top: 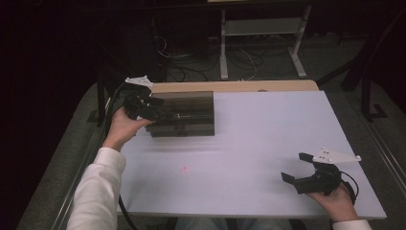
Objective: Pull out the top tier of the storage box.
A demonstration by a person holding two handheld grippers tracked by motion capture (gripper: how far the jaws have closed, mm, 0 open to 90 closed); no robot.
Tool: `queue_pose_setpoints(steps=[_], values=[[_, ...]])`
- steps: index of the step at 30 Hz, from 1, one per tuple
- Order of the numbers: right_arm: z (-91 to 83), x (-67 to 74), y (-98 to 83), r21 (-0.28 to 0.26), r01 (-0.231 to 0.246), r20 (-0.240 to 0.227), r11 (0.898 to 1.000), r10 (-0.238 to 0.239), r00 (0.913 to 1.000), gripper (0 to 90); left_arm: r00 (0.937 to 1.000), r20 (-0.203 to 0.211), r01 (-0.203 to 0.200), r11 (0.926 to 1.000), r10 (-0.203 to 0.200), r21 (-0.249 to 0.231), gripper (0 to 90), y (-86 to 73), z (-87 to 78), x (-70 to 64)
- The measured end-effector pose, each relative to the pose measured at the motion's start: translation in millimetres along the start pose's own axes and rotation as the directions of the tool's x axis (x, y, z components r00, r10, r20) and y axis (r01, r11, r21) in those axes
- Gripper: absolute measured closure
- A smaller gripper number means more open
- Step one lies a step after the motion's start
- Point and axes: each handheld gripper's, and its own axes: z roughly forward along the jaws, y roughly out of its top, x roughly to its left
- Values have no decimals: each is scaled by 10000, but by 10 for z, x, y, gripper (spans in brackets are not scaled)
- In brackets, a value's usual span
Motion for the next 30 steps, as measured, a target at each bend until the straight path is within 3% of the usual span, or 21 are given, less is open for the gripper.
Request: queue_pose_setpoints(steps=[2, 10, 12, 15, 18, 21, 23, 27, 28, 30], values=[[1, -6, -1, -2, -2, -10, 10000, 2, 10000, 0, 9997, 0, -260, 9992, 260, 300, 149, 14, 20, 25], [-2, -25, -4, -13, -15, -27, 10000, 15, 10000, 0, 9951, 363, -929, 9953, 919, 263, 147, 110, 74, 41], [-7, -26, -5, -26, -7, -22, 10000, 7, 10000, 0, 9925, 428, -1162, 9925, 1146, 383, 128, 140, 97, 28], [-16, -25, -4, -69, -5, -19, 10000, 4, 10000, 0, 9909, 538, -1268, 9897, 1234, 663, 4, 186, 142, -5], [-17, -28, -3, -73, 5, -23, 10000, -5, 10000, 0, 9886, 602, -1428, 9866, 1383, 795, 4, 209, 178, -28], [-19, -31, -3, -78, 10, -19, 10000, -10, 10000, 0, 9812, 683, -1871, 9769, 1807, 1028, 4, 214, 235, -66], [-21, -34, -3, -97, 18, -18, 10000, -19, 10000, 0, 9798, 709, -1936, 9754, 1868, 1053, 4, 211, 250, -84], [-25, -33, -3, -102, -19, -4, 9999, 19, 10000, 0, 9692, 735, -2431, 9616, 2352, 1275, 5, 214, 303, -158], [-25, -32, -3, -101, -16, -11, 9999, 16, 10000, 0, 9685, 597, -2479, 9590, 2418, 1376, 11, 218, 312, -179], [-24, -29, -2, -118, 23, -32, 9999, -23, 10000, 0, 9720, 567, -2336, 9627, 2278, 1362, 62, 233, 310, -202]])
